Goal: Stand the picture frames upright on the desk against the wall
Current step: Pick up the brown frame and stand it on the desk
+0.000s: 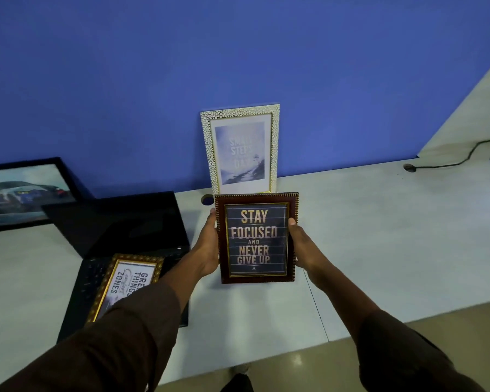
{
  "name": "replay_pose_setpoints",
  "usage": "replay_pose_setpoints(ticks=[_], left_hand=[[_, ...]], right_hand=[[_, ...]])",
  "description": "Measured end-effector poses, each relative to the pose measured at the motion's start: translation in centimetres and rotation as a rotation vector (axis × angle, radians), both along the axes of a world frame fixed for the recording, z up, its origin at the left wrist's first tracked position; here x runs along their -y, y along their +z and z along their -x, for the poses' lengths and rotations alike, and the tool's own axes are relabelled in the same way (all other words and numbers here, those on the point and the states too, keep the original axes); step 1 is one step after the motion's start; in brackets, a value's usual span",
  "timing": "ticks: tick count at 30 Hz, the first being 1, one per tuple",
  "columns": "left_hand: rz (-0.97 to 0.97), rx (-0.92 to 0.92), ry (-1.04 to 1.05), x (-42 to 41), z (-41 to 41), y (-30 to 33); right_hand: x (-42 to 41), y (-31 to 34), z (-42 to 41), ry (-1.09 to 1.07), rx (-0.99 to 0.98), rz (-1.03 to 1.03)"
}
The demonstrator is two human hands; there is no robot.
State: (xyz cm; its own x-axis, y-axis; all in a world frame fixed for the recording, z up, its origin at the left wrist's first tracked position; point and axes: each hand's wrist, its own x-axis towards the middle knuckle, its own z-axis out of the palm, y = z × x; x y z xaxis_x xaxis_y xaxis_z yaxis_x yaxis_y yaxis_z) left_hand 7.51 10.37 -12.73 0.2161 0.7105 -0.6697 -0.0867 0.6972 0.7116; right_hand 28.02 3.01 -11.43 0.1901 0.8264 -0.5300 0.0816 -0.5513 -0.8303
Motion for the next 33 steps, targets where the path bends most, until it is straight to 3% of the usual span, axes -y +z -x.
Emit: replay_pose_setpoints(ticks=[9,28,33], left_hand=[[0.054,0.062,0.015,-7.0,-2.8,-3.1],[0.112,0.115,0.053,-8.3,-4.6,-8.3],[0.054,-0.019,0.115,-6.7,-3.6,-7.8]], right_hand=[[-6.0,-2.0,-2.3,0.006,-0.206,0.015],[-7.1,-7.2,-3.9,-0.081,-0.101,0.053],[-5.5,-7.6,-4.5,-0.139,-0.058,0.059]])
